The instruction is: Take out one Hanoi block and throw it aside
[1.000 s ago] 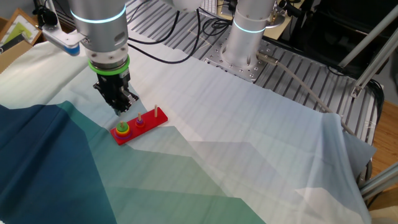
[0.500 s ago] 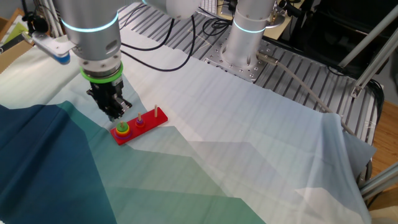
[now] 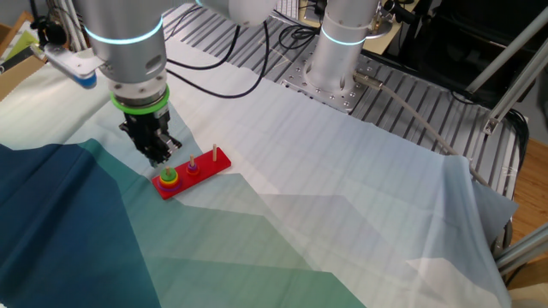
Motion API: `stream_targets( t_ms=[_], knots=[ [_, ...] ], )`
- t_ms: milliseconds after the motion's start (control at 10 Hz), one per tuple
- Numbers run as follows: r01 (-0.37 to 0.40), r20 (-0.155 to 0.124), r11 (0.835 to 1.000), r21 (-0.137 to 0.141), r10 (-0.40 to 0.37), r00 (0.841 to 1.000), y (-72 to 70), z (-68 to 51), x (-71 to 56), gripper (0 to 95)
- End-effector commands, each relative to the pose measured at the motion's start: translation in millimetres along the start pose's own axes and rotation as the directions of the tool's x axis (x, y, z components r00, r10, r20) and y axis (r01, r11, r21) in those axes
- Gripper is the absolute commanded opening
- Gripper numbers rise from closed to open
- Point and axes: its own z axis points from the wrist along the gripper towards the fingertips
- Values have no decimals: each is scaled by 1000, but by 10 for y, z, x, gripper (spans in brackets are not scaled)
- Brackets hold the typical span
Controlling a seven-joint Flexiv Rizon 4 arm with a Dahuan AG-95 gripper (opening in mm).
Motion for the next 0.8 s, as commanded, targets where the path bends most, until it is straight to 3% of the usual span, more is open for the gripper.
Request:
stream_targets(
  t_ms=[100,800],
  knots=[
    [-6,0,1000,0,6,1000,1,-6,7,380],
    [0,12,1000,-5,0,1000,0,131,95,380]
  ],
)
